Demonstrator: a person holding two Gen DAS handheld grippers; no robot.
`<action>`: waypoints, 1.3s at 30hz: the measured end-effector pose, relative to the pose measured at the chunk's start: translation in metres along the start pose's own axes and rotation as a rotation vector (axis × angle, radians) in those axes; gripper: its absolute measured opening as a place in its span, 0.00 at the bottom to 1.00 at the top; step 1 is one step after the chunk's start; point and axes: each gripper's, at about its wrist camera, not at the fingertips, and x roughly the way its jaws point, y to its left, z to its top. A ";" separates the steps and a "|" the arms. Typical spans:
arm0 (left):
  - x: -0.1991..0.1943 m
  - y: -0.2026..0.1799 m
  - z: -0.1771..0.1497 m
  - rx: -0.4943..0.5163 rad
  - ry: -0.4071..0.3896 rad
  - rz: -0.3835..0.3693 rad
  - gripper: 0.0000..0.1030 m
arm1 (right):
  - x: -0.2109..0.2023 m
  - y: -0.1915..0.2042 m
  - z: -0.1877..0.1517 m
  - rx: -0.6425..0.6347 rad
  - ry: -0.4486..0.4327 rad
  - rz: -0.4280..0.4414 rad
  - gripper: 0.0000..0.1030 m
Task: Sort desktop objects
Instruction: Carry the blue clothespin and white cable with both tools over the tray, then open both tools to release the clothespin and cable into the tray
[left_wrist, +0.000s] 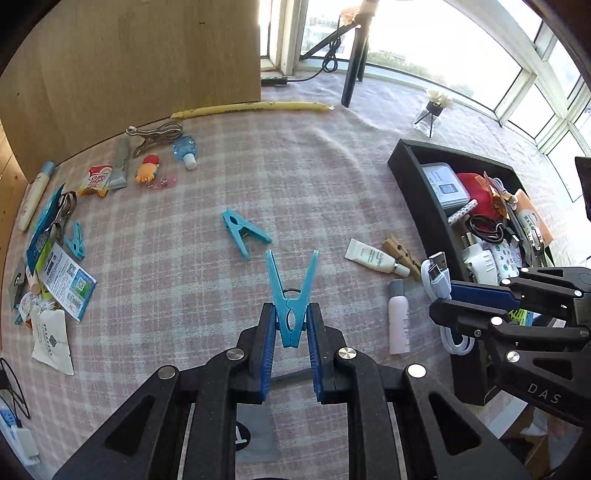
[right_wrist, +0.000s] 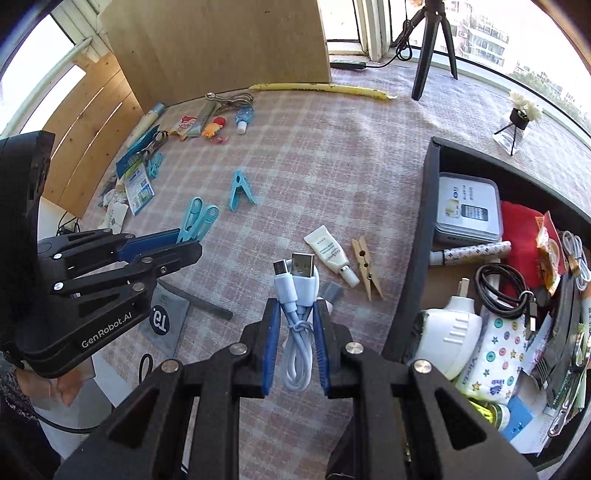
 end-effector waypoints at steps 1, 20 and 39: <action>-0.005 -0.016 0.003 0.012 -0.005 -0.005 0.15 | -0.007 -0.009 -0.002 0.015 -0.008 -0.005 0.17; -0.003 -0.235 0.023 0.278 0.006 -0.223 0.15 | -0.121 -0.200 -0.100 0.336 -0.111 -0.168 0.18; -0.001 -0.287 0.026 0.304 -0.006 -0.221 0.62 | -0.151 -0.255 -0.120 0.421 -0.155 -0.162 0.36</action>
